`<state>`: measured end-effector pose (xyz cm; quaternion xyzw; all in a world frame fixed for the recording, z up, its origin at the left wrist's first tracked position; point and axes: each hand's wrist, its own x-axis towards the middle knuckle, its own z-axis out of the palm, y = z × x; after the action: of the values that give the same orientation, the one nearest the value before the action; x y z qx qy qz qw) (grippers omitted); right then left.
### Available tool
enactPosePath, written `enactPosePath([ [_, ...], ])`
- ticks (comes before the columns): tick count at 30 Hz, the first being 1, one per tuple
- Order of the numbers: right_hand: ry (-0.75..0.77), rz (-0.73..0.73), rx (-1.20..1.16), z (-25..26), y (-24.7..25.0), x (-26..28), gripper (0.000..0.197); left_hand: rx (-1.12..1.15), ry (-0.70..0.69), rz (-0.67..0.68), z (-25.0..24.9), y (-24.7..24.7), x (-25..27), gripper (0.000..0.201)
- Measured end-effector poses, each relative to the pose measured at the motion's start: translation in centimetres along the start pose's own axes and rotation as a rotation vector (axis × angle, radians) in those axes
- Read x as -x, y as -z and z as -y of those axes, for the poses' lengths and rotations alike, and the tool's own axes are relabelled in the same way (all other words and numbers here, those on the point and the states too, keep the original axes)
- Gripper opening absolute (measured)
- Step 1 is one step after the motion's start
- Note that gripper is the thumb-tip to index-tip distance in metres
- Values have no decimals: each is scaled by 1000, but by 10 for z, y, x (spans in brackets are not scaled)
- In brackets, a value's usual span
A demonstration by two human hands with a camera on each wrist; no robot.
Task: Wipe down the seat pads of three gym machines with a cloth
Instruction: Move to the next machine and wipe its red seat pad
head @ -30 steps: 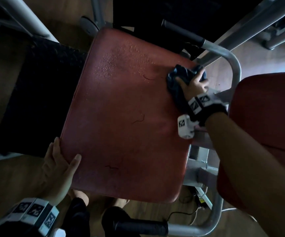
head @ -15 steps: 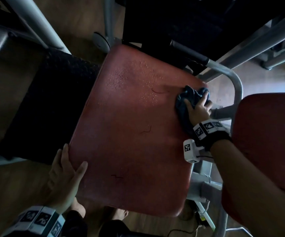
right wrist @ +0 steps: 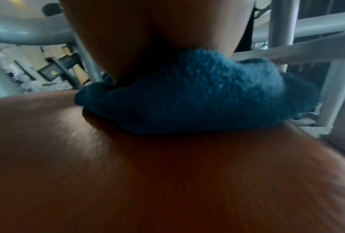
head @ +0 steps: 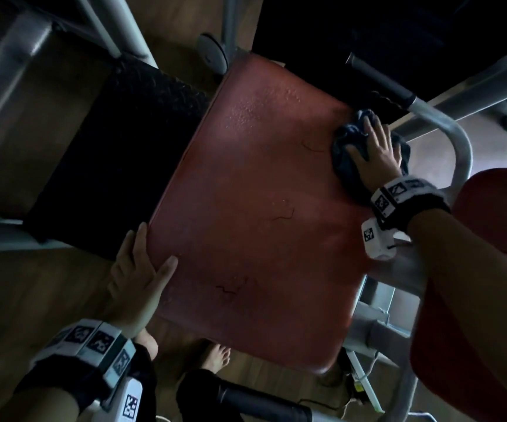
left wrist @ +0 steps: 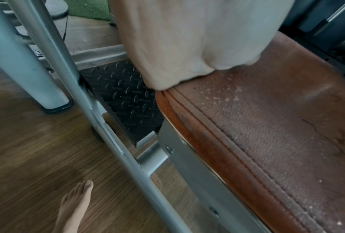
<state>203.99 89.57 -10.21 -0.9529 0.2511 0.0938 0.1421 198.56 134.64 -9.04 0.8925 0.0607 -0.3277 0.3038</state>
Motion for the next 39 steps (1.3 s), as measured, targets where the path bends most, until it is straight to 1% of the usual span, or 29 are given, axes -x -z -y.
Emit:
enactPosePath([
  [4,53,-25,-1,7,-25,69,69,0,4,14,7,-1,-1,99],
  [6,85,-36,-24,13,-33,108,69,1,-19,25,9,-1,-3,99],
  [8,90,11,-31,21,-43,148,70,25,-18,47,11,1,-4,98],
  [12,112,175,25,31,-56,208,74,62,-9,47,11,-1,-4,92],
  [14,166,236,70,33,-57,226,74,63,3,30,11,-2,-5,83],
  [16,274,309,158,34,-55,242,75,72,8,21,12,-3,-5,76],
  [19,504,406,289,33,-48,256,79,111,-23,34,13,-2,-4,80],
  [21,619,468,355,35,-45,262,84,132,-24,18,13,-2,-5,77],
  [23,685,502,384,38,-44,264,88,145,-22,0,14,-2,-5,69],
  [25,726,500,385,40,-40,261,81,160,-34,-7,15,-2,-5,67],
  [26,733,474,370,40,-37,256,74,164,-44,-10,17,-3,-5,67],
  [27,709,453,342,41,-36,250,68,162,-50,-7,17,-3,-4,67],
  [28,643,435,301,43,-37,245,65,162,-50,-5,19,-4,-3,66],
  [30,486,394,247,49,-45,238,68,169,-53,-15,20,-6,-3,70],
  [31,452,369,253,53,-49,237,69,174,-53,-14,21,-6,-3,73],
  [33,480,363,276,57,-55,239,71,180,-53,-19,20,-7,-3,75],
  [35,597,424,304,57,-53,244,73,181,-56,-25,21,-8,-3,74],
  [39,914,520,353,55,-50,254,75,179,-65,-67,20,-10,0,73],
])
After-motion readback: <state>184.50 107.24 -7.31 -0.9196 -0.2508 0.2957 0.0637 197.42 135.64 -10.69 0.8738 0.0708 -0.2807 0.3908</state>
